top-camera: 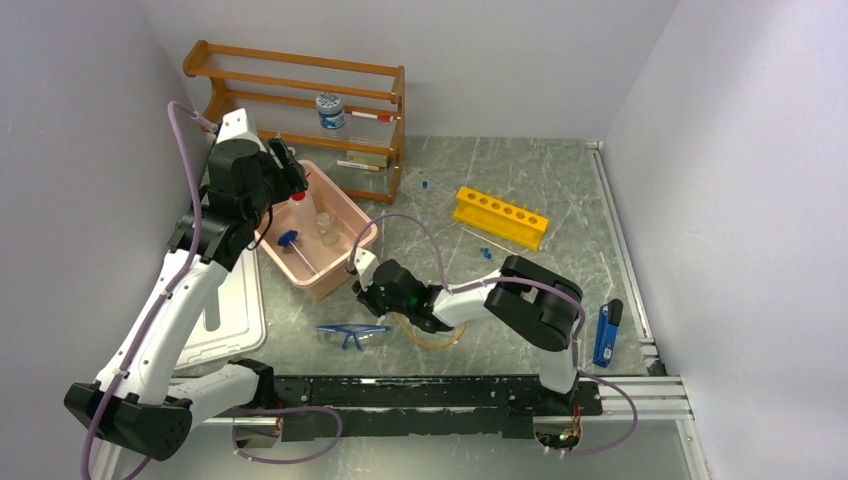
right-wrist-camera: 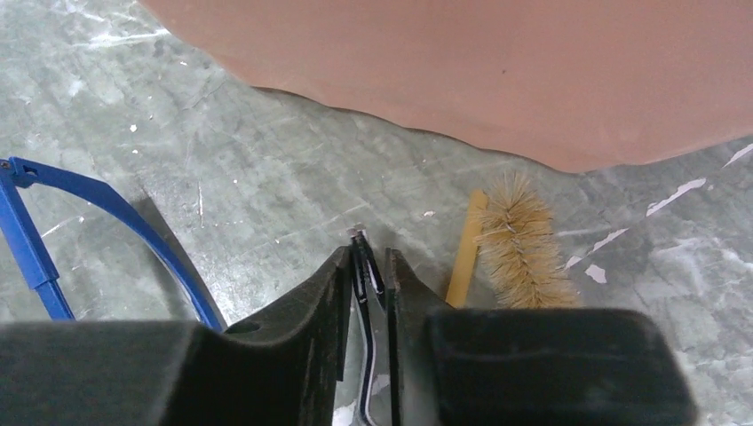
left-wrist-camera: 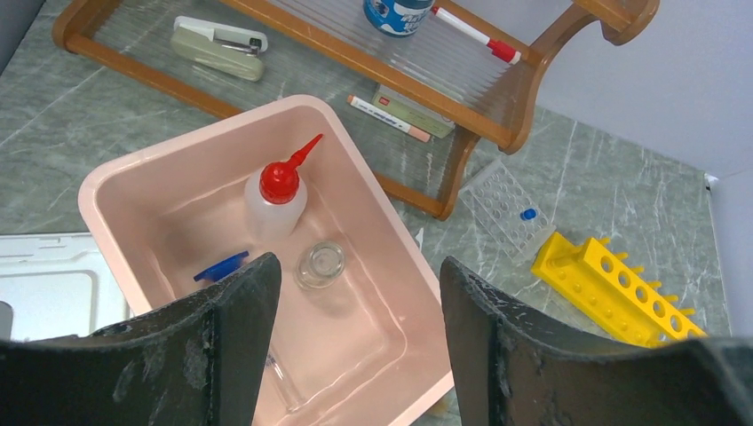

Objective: Organize the chemistry lab equipment

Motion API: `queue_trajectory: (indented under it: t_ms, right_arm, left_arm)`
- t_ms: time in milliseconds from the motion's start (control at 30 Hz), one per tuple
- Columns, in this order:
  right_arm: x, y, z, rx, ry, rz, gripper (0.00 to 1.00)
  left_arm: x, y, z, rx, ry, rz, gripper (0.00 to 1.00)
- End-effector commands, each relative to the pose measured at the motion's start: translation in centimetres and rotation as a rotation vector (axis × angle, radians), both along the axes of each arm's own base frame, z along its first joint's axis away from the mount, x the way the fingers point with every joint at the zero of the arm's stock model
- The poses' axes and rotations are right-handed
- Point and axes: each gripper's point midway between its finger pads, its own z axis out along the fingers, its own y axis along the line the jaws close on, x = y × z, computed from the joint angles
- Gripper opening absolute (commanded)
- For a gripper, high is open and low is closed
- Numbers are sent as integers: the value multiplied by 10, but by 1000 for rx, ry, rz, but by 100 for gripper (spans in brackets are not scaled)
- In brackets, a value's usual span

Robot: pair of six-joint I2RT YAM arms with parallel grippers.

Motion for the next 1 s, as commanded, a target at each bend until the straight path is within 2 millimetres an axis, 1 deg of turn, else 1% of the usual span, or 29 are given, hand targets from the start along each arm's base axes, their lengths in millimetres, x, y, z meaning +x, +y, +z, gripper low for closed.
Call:
queue_trajectory:
  t_ms: [0, 100, 167, 333, 433, 467, 567, 600, 667, 733, 767, 800, 867, 967]
  right_arm:
    - [8, 9, 17, 30, -78, 1, 16]
    - [11, 5, 24, 20, -107, -2, 5]
    - [12, 2, 31, 16, -124, -5, 0]
    - [13, -7, 56, 42, -129, -15, 0]
    - [15, -17, 77, 96, -104, -27, 0]
    - [17, -21, 89, 124, -106, -37, 0]
    - [27, -37, 112, 206, -72, -94, 0]
    - [33, -44, 119, 233, -62, -121, 0]
    - [46, -60, 132, 290, -40, -190, 0]
    - [58, -77, 141, 359, 3, -260, 0]
    - [64, -84, 149, 393, 12, -282, 0]
    - [69, -92, 151, 428, 44, -309, 0]
    - [78, -106, 160, 483, 70, -359, 0]
    - [92, -127, 168, 543, 119, -439, 0]
  left_arm:
    - [1, -1, 15, -6, -26, -13, 70]
    - [2, -4, 15, -17, -27, -24, 69]
    - [3, -5, 15, -20, -27, -28, 69]
    - [4, -8, 14, -29, -25, -35, 68]
    - [4, -10, 11, -41, -25, -43, 68]
    - [4, -11, 11, -47, -25, -45, 68]
    - [4, -18, 7, -65, -22, -78, 69]
    - [4, -23, 5, -71, -23, -105, 71]
    - [4, -40, 4, -90, -39, -205, 76]
    - [3, -64, 3, -114, -67, -344, 82]
    - [2, -75, 0, -129, -68, -407, 83]
    - [0, -86, -3, -148, -64, -465, 84]
    - [-3, -105, -13, -192, -39, -564, 84]
    - [-5, -131, -33, -244, 6, -664, 76]
